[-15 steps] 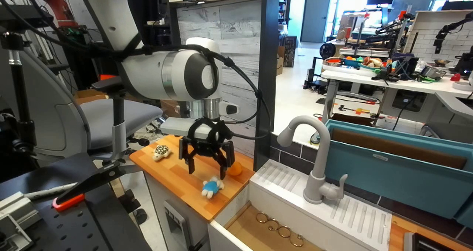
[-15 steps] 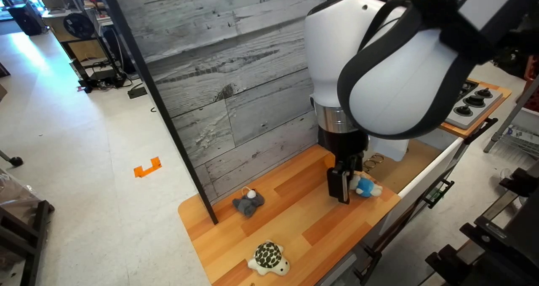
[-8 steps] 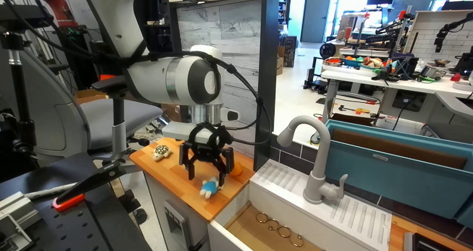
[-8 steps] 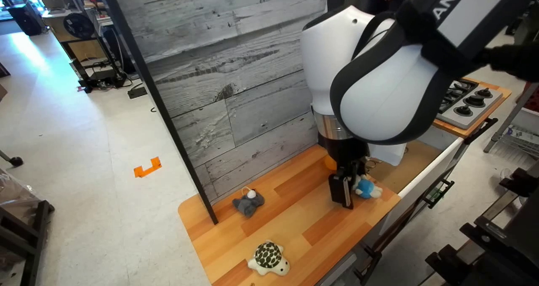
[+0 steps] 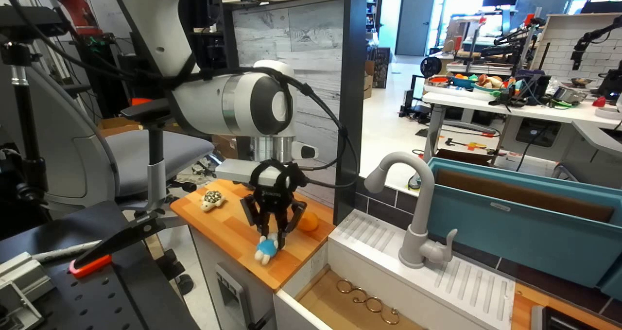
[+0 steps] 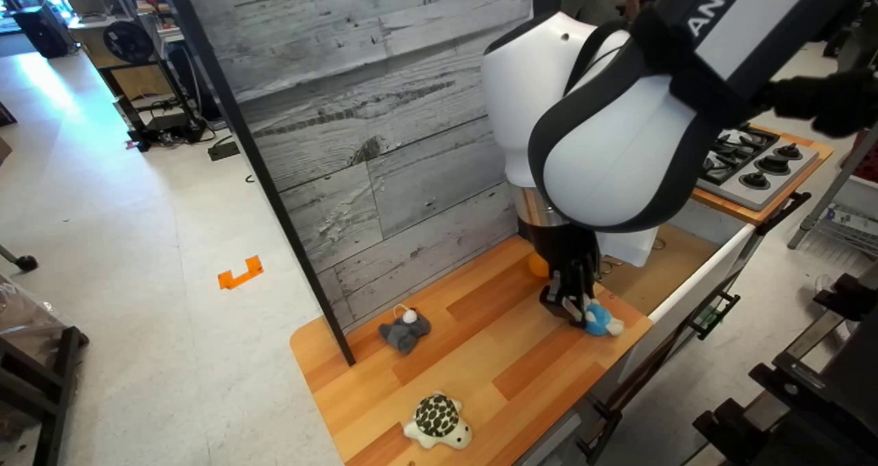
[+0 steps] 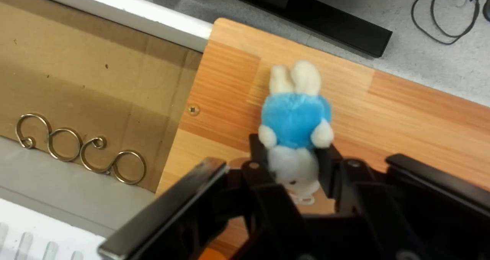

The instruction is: Move the blue doll away from you

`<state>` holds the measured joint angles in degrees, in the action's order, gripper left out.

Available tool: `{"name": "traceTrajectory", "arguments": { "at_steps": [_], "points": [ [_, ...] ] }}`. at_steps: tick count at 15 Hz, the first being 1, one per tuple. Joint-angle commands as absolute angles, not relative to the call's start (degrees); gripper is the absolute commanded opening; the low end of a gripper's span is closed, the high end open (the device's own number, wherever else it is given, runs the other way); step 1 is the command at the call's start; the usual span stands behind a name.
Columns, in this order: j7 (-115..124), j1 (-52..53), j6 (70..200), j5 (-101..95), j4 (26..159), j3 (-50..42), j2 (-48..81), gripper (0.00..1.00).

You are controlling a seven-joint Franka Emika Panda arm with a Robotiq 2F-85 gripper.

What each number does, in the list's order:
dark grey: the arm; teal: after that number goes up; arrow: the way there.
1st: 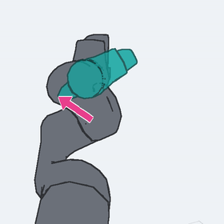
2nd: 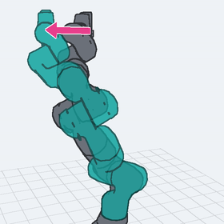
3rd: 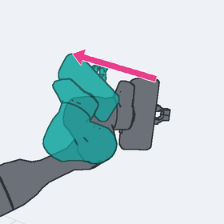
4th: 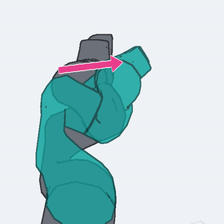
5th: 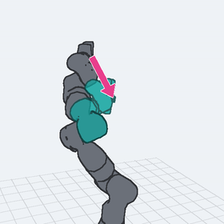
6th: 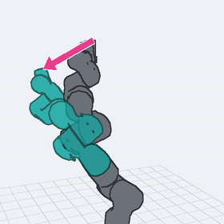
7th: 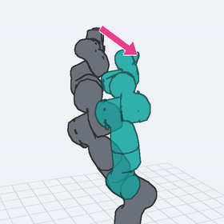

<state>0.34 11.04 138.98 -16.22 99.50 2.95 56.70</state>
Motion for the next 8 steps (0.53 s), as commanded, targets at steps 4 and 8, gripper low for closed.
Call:
{"name": "traceTrajectory", "arguments": {
  "at_steps": [4,8],
  "points": [
    [0.5,13.2,136.8,-15.6,100.2,2.4,53.9,0.05],
    [0.3,14.1,137.3,-15.6,100.1,3.1,52.1,0.05]
  ]
}}
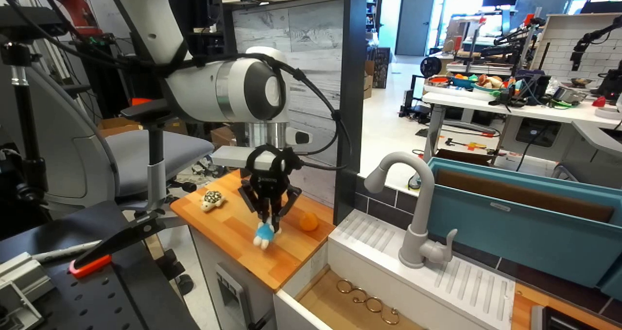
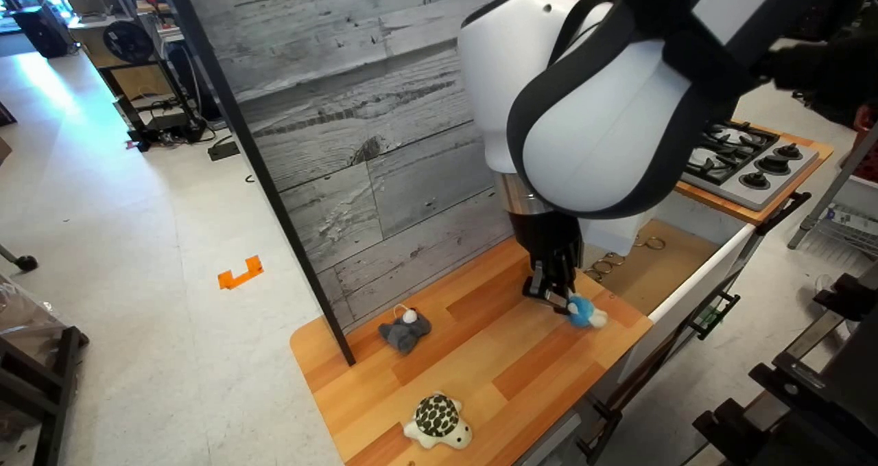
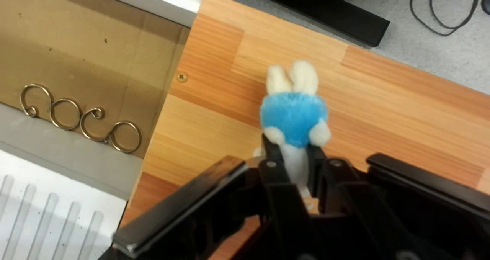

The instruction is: Move the blue doll away from you

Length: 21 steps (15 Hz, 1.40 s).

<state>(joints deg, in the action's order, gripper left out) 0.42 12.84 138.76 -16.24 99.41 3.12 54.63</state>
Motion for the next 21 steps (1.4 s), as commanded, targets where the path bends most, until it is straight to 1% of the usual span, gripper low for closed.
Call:
{"name": "traceTrajectory", "arguments": {
  "at_steps": [1,12,20,21],
  "points": [
    [0.2,14.3,137.4,-15.5,99.5,3.3,52.1,0.05],
    [-2.3,15.3,142.1,-16.3,91.4,3.6,57.2,0.05],
    [-6.0,14.7,145.3,-16.2,90.7,4.6,59.8,0.05],
    [-6.6,14.6,145.1,-16.2,90.6,4.8,59.9,0.41]
  ]
}}
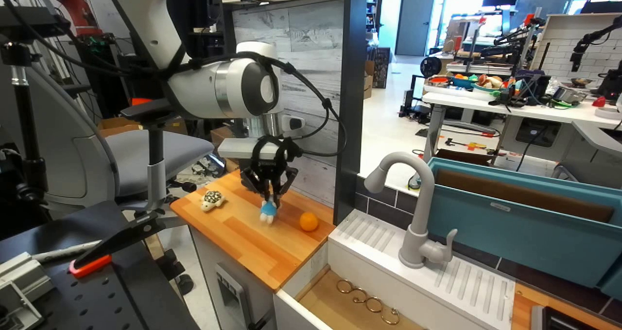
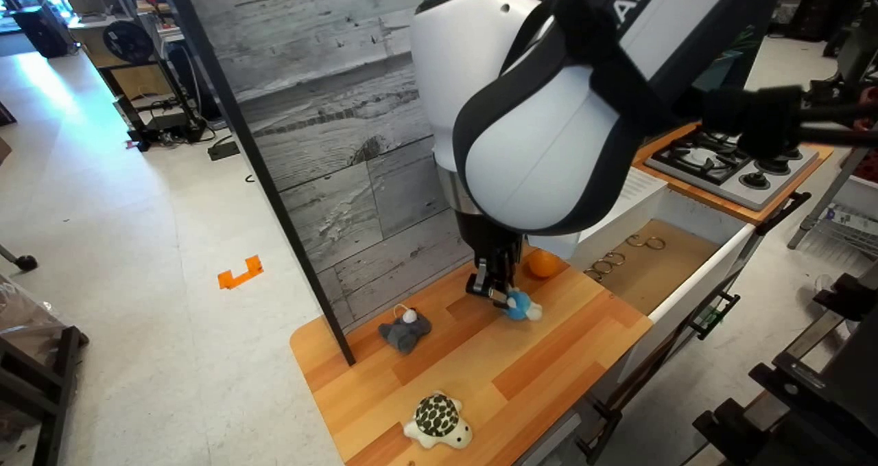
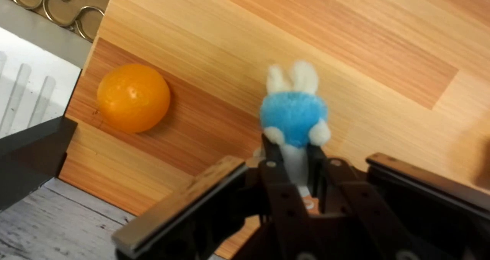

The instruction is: Move the blue doll away from you

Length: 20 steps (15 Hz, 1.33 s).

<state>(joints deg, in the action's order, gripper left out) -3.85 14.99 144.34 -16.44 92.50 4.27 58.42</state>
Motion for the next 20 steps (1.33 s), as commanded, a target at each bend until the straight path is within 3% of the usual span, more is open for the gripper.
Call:
{"name": "traceTrajectory", "arguments": {
  "at_steps": [1,8,9,20],
  "points": [
    [-6.9,14.6,145.3,-16.2,90.5,4.8,60.0,0.46],
    [-7.4,15.0,145.5,-16.4,91.8,4.5,58.6,0.96],
    [-7.3,14.8,145.7,-16.3,93.0,4.6,57.7,0.99],
    [2.4,14.1,150.9,-12.3,117.5,4.6,39.0,1.00]
  ]
}}
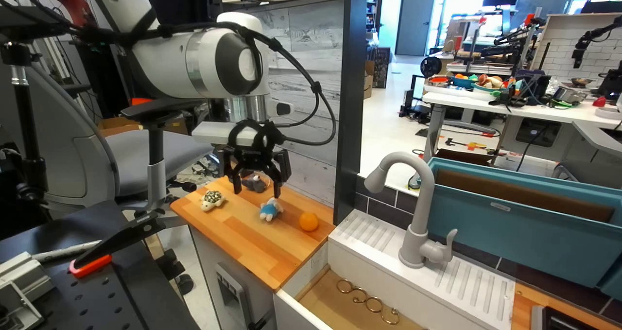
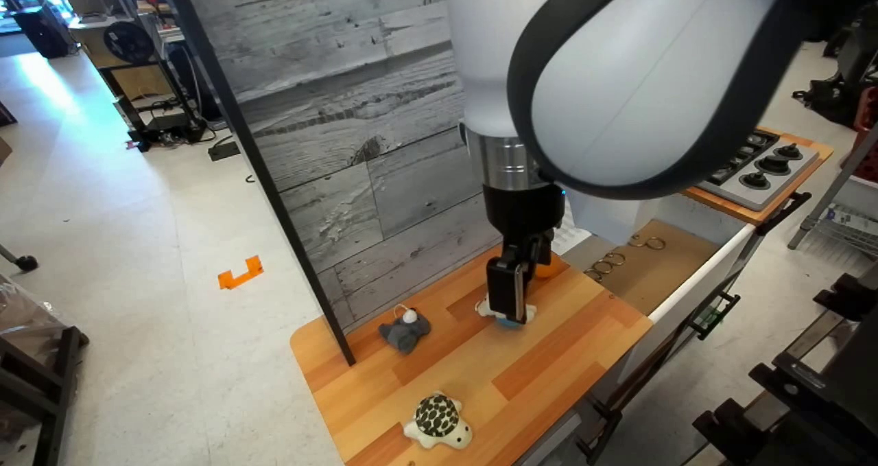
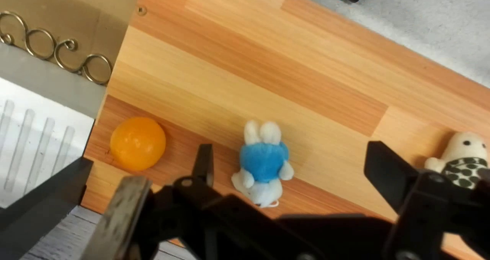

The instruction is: Move the blue doll away from you

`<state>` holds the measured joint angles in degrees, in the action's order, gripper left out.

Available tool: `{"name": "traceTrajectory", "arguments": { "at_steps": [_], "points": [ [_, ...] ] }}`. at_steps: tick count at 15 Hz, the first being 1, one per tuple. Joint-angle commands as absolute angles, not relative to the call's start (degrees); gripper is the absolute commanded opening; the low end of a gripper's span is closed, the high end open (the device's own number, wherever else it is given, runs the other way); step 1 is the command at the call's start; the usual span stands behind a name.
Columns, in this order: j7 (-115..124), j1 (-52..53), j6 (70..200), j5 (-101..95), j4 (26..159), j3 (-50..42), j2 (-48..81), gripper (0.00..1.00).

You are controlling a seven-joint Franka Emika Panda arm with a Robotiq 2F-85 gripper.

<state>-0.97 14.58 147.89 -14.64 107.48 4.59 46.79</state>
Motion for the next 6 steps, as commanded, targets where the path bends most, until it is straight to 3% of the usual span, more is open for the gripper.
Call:
{"name": "traceTrajectory", "arguments": {
  "at_steps": [1,4,5,6],
  "points": [
    [3.8,14.0,151.4,-11.5,120.2,4.6,36.9,1.00],
    [5.6,13.2,148.3,-10.3,126.8,4.1,31.7,1.00],
    [4.8,14.4,149.3,-11.8,120.8,3.8,36.8,1.00],
    [5.0,14.0,149.1,-11.5,123.1,3.7,35.2,1.00]
  ]
}}
